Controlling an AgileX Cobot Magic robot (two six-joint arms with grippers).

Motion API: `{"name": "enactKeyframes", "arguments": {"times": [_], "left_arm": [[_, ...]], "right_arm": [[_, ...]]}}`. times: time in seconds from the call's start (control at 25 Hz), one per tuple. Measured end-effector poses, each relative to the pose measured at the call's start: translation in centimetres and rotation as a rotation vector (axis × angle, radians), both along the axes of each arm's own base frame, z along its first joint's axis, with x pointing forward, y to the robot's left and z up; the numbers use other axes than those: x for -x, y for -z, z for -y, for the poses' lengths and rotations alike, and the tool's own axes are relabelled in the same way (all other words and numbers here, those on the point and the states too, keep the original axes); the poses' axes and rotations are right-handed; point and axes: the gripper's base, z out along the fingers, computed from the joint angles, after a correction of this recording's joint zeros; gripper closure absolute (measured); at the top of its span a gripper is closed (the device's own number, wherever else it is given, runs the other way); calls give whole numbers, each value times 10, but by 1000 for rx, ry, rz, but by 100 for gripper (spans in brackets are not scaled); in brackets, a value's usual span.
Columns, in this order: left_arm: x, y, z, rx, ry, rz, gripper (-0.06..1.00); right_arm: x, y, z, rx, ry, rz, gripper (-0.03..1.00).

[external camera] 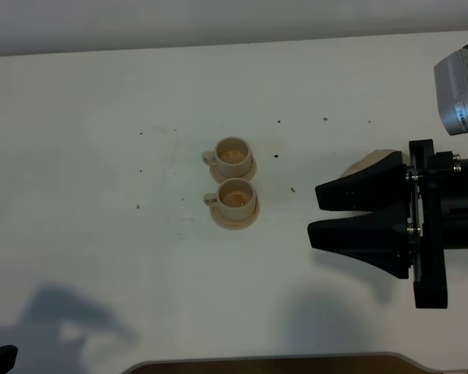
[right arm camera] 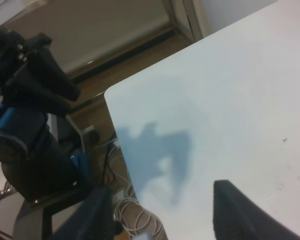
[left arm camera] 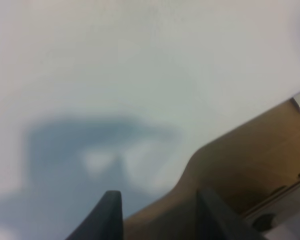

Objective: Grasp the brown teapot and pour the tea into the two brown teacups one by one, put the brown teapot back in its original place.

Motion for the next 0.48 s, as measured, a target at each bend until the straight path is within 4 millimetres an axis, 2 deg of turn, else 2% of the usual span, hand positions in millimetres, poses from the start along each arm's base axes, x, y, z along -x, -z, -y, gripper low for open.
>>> {"name": "enactKeyframes", "arguments": {"times": [0.32,0.48], "left_arm": [[1,-1,-1,8,-5,20,58],[4,-2,-6,22,-121,57,58]], "right_arm": [[0,0,0,-1,-2,-1,52],[0,0,0,-1,-1,-3,52]]}}
